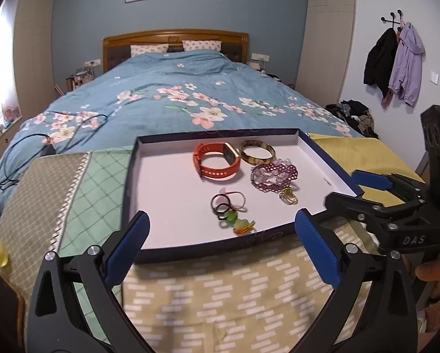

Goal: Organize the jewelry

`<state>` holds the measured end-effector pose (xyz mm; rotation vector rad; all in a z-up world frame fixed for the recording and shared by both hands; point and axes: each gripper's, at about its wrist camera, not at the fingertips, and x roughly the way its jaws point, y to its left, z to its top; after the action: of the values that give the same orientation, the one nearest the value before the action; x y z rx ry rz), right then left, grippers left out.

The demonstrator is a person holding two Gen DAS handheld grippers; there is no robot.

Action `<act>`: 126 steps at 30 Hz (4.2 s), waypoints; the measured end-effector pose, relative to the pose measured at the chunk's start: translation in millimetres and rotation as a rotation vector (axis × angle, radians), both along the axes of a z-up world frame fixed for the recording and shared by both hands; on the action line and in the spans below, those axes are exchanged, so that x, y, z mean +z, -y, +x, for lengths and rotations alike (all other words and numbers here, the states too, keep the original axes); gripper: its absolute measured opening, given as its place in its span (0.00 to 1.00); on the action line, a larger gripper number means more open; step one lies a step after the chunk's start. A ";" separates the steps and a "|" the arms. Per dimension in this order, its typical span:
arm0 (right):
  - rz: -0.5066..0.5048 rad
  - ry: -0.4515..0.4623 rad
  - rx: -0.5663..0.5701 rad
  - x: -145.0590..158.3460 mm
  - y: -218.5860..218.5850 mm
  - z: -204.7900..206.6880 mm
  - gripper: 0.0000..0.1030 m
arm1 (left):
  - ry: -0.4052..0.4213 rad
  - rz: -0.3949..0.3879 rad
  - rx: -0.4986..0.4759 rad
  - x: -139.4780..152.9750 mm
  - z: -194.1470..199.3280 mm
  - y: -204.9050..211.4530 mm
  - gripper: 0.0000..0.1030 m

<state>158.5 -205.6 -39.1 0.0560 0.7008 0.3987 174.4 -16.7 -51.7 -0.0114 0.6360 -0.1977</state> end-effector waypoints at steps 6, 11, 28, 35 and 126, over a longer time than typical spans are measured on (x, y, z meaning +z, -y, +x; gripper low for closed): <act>-0.031 0.093 -0.021 7.6 0.7 -24.1 0.93 | 0.069 -0.009 0.051 10.5 -29.5 -12.7 0.94; -0.037 0.151 -0.022 12.1 -0.7 -42.5 0.93 | 0.129 -0.045 0.119 16.8 -54.2 -24.9 0.94; -0.052 0.380 -0.102 30.1 4.0 -100.7 0.93 | 0.369 -0.010 0.162 44.5 -110.1 -19.4 0.94; -0.054 0.475 -0.121 39.5 5.1 -117.8 0.93 | 0.392 -0.020 0.172 48.4 -123.4 -18.9 0.94; 0.001 0.581 -0.180 63.3 4.9 -131.5 0.93 | 0.454 -0.020 0.198 81.2 -141.0 -17.2 0.94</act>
<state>26.9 -210.5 24.1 0.0024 0.1200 0.2232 33.4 0.5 29.4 -0.0472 0.1778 -0.0115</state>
